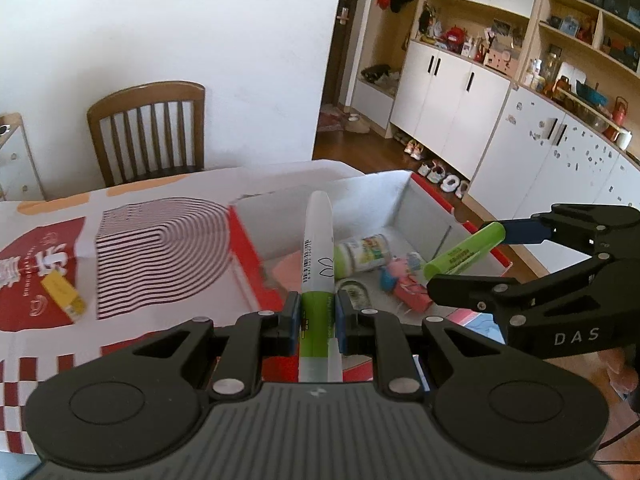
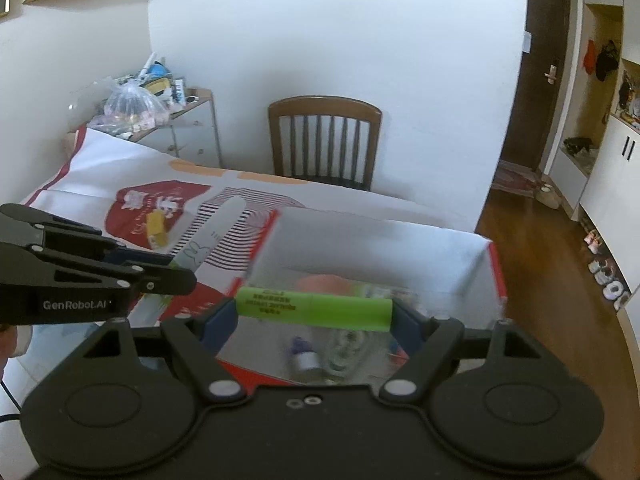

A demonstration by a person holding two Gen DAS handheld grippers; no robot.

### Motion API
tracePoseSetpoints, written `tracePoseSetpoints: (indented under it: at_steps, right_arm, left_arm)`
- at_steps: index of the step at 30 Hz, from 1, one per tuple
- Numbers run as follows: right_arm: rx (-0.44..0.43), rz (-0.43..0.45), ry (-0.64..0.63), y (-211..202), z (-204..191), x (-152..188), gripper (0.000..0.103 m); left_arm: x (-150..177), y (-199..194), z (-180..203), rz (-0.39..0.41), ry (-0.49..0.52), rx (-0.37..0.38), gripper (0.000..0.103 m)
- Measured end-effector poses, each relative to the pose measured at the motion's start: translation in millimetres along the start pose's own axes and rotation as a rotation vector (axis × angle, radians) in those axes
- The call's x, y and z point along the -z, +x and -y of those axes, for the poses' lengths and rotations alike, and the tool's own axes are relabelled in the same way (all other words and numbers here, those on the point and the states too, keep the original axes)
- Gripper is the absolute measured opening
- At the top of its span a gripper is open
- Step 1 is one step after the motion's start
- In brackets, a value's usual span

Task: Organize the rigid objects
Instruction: 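Carry the marker and highlighter into the shoebox and open both tools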

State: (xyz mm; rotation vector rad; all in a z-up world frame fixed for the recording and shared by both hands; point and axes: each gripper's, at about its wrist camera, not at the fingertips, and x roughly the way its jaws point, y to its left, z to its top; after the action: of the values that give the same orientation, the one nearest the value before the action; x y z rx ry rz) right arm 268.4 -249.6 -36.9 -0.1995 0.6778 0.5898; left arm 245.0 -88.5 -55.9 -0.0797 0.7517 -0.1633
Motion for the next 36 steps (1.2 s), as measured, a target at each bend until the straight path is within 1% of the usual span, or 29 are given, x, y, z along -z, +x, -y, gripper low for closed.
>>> tracePoseSetpoints:
  at_steps: [9,15,20,27,32,36]
  right_arm:
    - [0.02,-0.022,-0.003,5.5,51.2,14.9,0.08]
    - [0.03,-0.051,-0.002,23.4,74.0,20.3,0.08]
    - [0.017,-0.081,-0.021,42.2,82.2,24.4,0.08]
    - [0.001,-0.137,-0.069,74.2,82.9,28.4,0.08]
    - [-0.013,-0.176,-0.107,93.1,80.8,30.8,0.08]
    - [-0.021,-0.2,-0.115,101.9,84.3,32.3,0.08]
  left_arm:
    - [-10.2,42.5,38.0,-0.052,0.006,0.0,0.017]
    - [-16.5,76.0,44.9,-0.098,0.003,-0.023,0.017]
    - [-18.4,99.9,43.9,-0.13,-0.011,-0.052,0.017]
    - [-16.5,131.9,41.5,-0.18,-0.017,-0.084,0.017]
    - [-15.4,142.7,41.2,-0.192,-0.016,-0.085,0.017]
    - [-16.0,151.2,41.3,-0.207,-0.026,-0.075,0.017]
